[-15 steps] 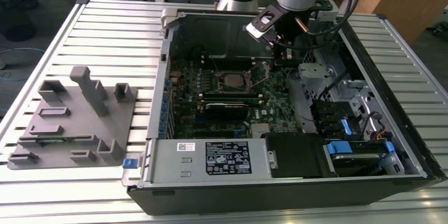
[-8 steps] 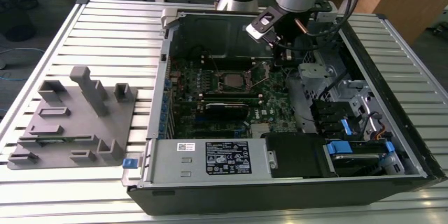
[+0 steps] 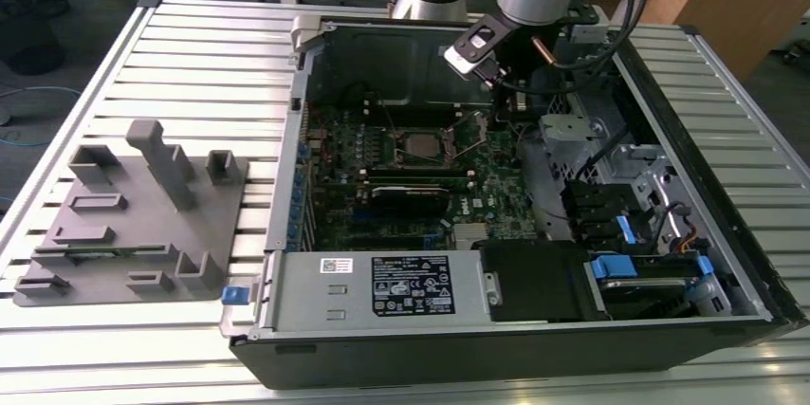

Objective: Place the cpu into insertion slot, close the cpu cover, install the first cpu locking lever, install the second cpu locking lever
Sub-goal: 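Close the cpu cover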

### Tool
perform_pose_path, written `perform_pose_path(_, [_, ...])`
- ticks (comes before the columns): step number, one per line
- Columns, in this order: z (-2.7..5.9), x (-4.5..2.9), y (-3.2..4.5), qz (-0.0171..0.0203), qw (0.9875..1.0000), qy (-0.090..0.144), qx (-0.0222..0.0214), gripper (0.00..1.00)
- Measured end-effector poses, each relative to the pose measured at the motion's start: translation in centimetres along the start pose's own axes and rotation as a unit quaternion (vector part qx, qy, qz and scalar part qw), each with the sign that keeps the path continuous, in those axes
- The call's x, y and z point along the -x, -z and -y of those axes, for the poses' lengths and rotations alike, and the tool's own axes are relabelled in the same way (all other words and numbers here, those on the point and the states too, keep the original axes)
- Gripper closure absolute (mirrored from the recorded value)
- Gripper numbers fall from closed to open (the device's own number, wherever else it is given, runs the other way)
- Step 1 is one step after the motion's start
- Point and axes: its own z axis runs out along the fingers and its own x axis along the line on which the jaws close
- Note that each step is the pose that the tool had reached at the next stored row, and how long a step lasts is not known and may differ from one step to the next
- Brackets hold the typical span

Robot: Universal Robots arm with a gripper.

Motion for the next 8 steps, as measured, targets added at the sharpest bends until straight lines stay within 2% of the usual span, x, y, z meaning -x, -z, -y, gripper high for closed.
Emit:
perform_pose_path(2, [0.0,0.0,0.0,0.0,1.0,0.0,-0.0001,0.89])
perform_pose_path(3, [0.0,0.0,-0.02,-0.0004,1.0,0.0,-0.0021,0.89])
perform_pose_path(5, [-0.01,-0.01,-0.05,-0.0016,0.9999,0.0,-0.0103,0.89])
perform_pose_path(6, [-0.01,-0.01,-0.05,-0.002,0.9999,0.0,-0.0127,0.89])
perform_pose_path(8, [-0.01,0.0,-0.05,-0.002,0.9999,0.0,-0.0131,0.89])
